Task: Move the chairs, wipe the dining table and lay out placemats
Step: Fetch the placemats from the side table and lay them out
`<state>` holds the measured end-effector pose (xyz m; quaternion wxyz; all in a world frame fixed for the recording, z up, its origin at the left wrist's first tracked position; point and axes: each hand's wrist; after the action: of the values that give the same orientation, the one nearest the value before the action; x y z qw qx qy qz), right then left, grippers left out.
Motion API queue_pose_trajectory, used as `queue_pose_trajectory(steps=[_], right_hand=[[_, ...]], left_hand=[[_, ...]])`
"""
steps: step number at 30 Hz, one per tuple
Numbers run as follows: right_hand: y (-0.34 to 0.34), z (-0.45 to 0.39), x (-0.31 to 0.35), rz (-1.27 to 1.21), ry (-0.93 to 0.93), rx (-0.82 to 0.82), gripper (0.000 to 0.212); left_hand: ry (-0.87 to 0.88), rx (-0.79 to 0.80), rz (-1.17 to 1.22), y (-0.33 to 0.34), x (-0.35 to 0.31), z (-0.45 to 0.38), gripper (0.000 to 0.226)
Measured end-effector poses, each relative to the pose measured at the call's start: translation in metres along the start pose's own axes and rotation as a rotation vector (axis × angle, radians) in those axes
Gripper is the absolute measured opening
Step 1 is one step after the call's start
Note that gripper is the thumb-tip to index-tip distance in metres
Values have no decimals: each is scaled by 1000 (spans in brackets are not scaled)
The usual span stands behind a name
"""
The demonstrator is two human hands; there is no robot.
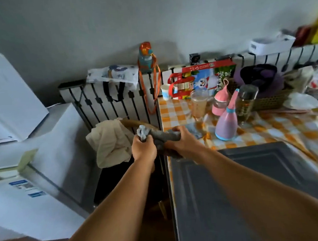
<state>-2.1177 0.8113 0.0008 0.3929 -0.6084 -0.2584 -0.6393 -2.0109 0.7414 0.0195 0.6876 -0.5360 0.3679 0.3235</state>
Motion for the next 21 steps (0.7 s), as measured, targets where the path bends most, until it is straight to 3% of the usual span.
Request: queue_pose_trajectory(steps=[9,17,21], right_hand=[[-70,-76,-39,85,21,-320,53],[-84,-119,-64,228,25,-407,44],[-83,-137,-82,341,73,-261,68]], left_hand=[[1,125,-147,98,-11,-41,38],[39,218,-286,143,0,-89,42],[53,408,-324,162,10,-104,53]])
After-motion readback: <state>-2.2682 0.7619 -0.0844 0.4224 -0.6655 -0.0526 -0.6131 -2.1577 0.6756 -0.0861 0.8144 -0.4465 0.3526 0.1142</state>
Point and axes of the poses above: each hand's wrist, its own z-axis away from the middle knuckle, its own y-axis out of the palm, x = y × z, and after that the axes turned 12 degrees about -z, right-handed
